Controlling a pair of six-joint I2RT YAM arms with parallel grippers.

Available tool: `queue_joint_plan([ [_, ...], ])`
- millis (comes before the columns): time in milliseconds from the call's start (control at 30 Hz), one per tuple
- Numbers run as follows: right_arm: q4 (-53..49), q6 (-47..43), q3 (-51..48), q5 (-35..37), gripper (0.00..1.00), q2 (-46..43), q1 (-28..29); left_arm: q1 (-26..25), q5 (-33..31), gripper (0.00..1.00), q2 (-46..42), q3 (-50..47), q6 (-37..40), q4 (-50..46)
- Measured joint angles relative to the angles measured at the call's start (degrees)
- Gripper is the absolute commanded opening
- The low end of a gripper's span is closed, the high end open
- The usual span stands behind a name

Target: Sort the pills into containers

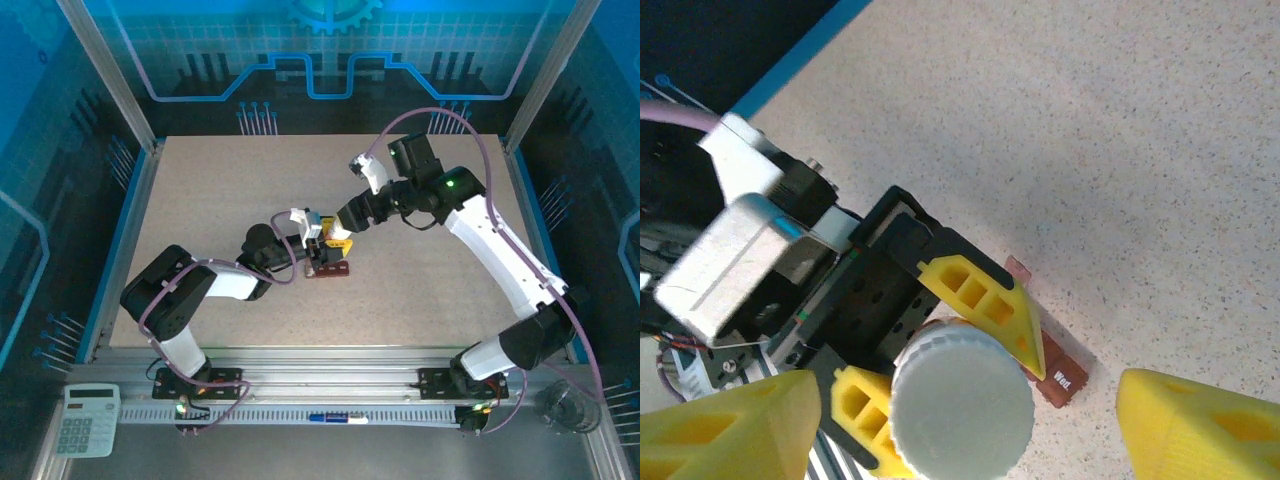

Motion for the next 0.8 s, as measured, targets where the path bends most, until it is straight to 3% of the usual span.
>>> queue_joint_plan([
  [567,-1.0,-2.1,0.0,-1.9,0.62,2.4,0.0,0.0,0.0,0.0,0.0,0.0,0.0,0.0],
  [800,-1.0,-2.1,0.0,-2.5,0.51,3.0,0.0,0.0,0.0,0.0,0.0,0.0,0.0,0.0],
])
